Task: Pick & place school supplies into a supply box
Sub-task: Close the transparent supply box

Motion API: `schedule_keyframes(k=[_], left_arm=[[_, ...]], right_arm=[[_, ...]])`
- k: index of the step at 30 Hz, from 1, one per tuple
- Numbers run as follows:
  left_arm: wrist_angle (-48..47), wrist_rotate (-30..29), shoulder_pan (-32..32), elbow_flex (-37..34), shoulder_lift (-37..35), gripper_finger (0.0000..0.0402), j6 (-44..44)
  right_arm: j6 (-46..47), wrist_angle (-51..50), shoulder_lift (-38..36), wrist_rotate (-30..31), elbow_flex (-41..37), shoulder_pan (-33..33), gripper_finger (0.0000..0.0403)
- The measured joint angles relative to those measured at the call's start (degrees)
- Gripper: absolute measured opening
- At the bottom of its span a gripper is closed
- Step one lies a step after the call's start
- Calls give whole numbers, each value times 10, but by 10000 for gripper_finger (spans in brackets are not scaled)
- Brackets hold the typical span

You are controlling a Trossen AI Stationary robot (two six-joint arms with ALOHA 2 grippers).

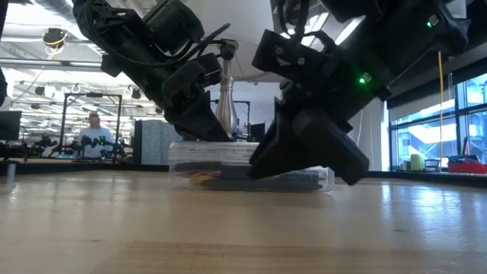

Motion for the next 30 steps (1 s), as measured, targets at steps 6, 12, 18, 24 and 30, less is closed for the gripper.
schedule_keyframes(k=[6,12,18,24,30], left_arm=[[-4,-2,0,0,0,57,10],[-5,-4,1,0,0,60,11],[-5,-5,1,0,2,56,11],[-5,-3,0,0,2,56,11],[-4,-4,0,0,2,52,10]], right_arm=[[15,9,15,25,0,-3,133],[38,32,39,41,0,-3,133],[7,45,42,44,8,8,133],[9,45,42,31,10,12,133],[70,45,42,39,10,7,133]])
